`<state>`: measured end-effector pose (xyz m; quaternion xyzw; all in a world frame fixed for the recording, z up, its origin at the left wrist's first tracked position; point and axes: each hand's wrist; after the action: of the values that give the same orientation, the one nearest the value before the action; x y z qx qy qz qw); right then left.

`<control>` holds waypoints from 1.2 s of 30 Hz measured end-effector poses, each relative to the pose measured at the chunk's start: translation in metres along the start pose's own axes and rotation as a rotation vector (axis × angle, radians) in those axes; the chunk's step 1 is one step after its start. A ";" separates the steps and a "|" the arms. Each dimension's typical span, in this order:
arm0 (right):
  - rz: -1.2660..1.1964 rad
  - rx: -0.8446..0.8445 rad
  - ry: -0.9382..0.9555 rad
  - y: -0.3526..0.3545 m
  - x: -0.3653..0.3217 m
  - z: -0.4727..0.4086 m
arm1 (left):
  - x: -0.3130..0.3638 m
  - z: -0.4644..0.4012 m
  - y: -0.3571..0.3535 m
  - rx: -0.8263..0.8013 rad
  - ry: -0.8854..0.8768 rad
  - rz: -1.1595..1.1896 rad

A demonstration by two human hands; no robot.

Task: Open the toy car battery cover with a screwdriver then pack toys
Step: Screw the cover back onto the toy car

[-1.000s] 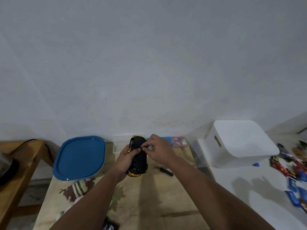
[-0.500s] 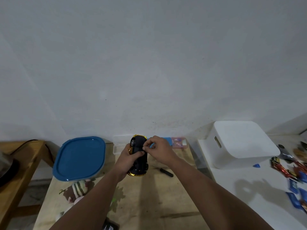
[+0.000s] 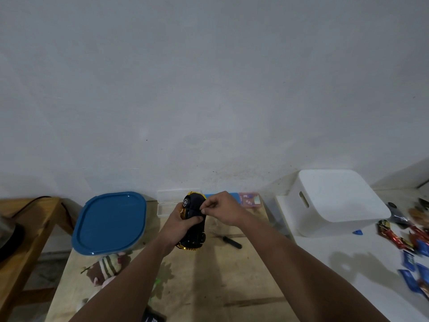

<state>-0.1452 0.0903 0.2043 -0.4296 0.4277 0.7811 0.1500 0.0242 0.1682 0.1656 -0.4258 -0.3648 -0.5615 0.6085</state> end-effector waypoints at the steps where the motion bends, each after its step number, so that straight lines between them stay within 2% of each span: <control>1: 0.000 -0.026 -0.006 0.001 -0.002 0.000 | -0.001 0.000 0.000 -0.004 0.003 0.003; 7: 0.011 -0.043 -0.005 0.003 -0.004 0.000 | -0.002 0.000 0.002 -0.041 0.003 0.026; 21: -0.182 0.041 -0.094 0.003 -0.006 0.000 | 0.000 0.007 0.001 -0.024 -0.029 0.053; 28: -0.309 0.020 -0.142 0.003 -0.004 0.001 | 0.006 0.011 0.001 -0.045 -0.030 0.074; 30: -0.253 0.063 -0.076 -0.001 -0.002 0.001 | 0.007 0.008 0.001 -0.039 -0.012 0.072; 34: 0.131 0.191 -0.004 -0.011 0.007 -0.002 | 0.009 0.002 -0.002 -0.024 0.025 0.096; 36: 0.247 0.222 0.039 -0.015 0.009 -0.002 | 0.009 0.001 -0.003 -0.024 0.044 0.140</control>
<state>-0.1404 0.0959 0.1888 -0.3694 0.5636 0.7332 0.0909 0.0226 0.1656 0.1746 -0.4453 -0.3139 -0.5312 0.6489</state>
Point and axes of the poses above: each hand's wrist, its own z-axis away from the middle knuckle, its own y-axis out of the back of the hand, x = y × z, and after that the axes turned 6 degrees about -x, right-handed
